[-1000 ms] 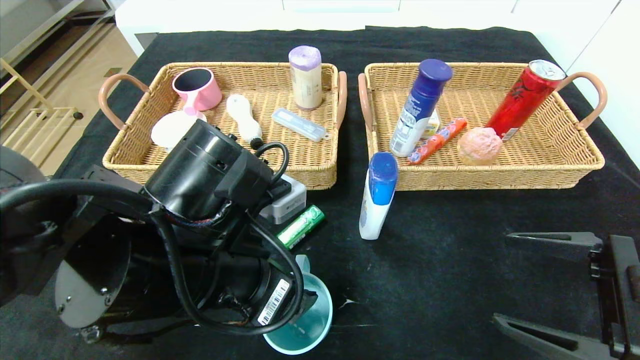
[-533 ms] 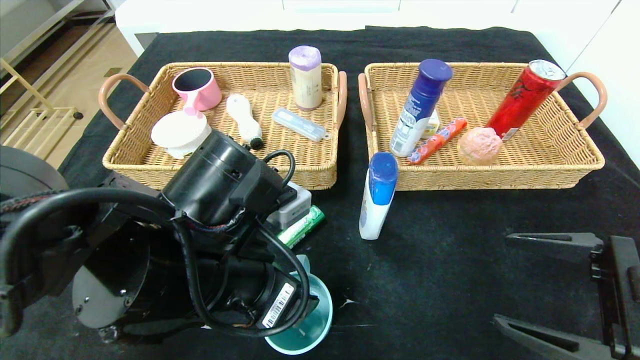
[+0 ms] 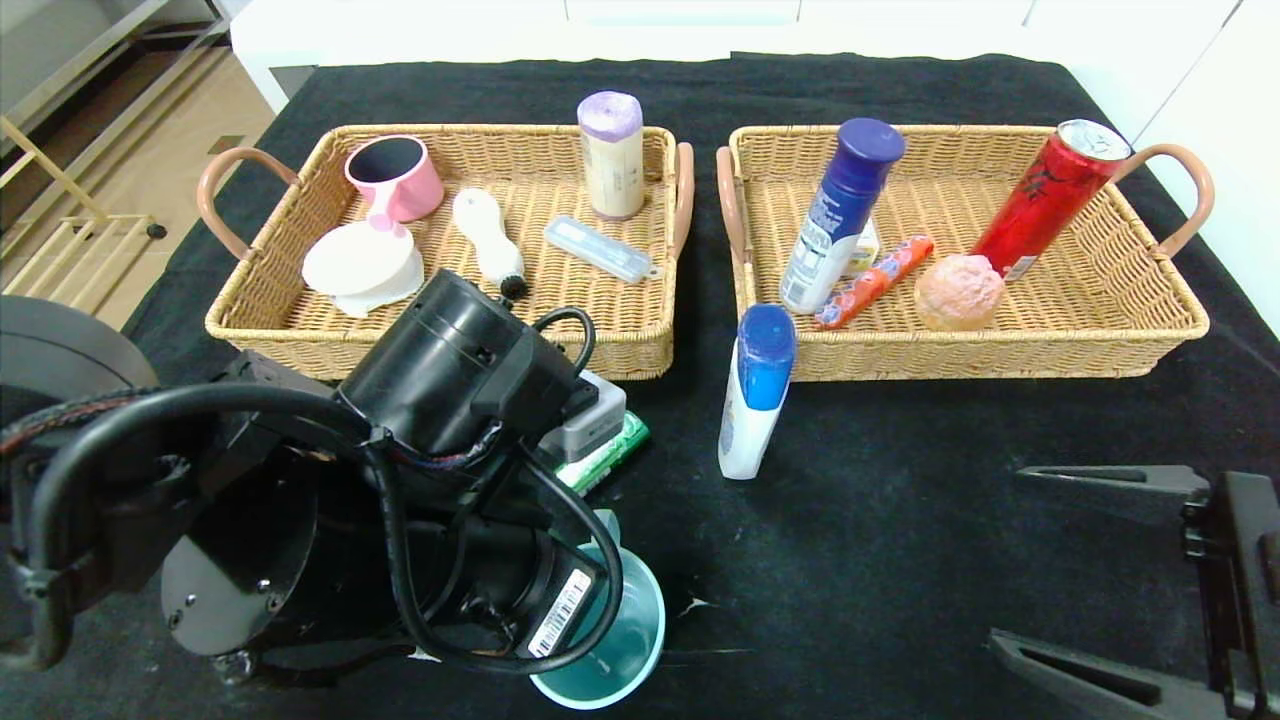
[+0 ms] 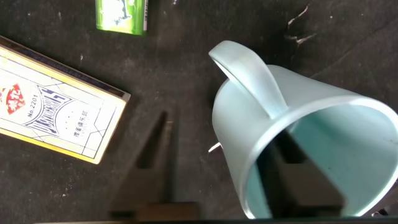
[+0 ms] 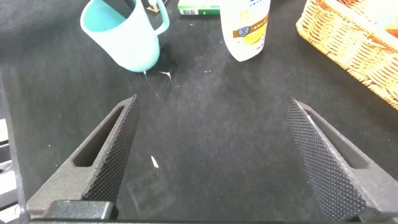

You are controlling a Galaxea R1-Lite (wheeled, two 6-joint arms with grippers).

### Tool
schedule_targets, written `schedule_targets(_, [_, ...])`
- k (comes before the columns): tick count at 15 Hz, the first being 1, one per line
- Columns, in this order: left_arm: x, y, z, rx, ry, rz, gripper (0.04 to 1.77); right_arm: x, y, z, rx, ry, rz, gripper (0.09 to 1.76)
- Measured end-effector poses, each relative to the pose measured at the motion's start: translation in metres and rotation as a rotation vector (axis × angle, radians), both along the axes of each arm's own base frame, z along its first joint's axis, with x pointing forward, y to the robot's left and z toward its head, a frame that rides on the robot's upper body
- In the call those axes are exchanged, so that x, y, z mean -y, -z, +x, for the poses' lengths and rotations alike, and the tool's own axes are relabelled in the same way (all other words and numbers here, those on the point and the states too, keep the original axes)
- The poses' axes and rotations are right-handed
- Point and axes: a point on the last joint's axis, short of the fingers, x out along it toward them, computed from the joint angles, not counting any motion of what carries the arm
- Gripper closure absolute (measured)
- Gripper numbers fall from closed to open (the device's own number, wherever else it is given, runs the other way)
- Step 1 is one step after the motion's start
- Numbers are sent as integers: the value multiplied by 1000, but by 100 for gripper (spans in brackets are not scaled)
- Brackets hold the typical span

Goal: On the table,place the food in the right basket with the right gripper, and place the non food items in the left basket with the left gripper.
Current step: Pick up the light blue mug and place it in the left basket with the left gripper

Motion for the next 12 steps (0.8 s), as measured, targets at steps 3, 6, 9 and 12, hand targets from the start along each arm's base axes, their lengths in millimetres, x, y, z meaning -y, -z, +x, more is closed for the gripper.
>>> schedule_targets(3, [0,2,0,-5,-1,4,163,0,0,0,-1,0,-1,14])
schedule_targets(6, [-1,3,0,-7,-1,7,163,0,0,0,-1,-1,0,14])
schedule_targets(9, [-1,3,-1,-10,0,6,163,0,1,0,-4,-2,-1,14])
schedule_targets(12, [-2,3,-2,-23,17,-7,163,0,1,0,-4,-2,-2,14])
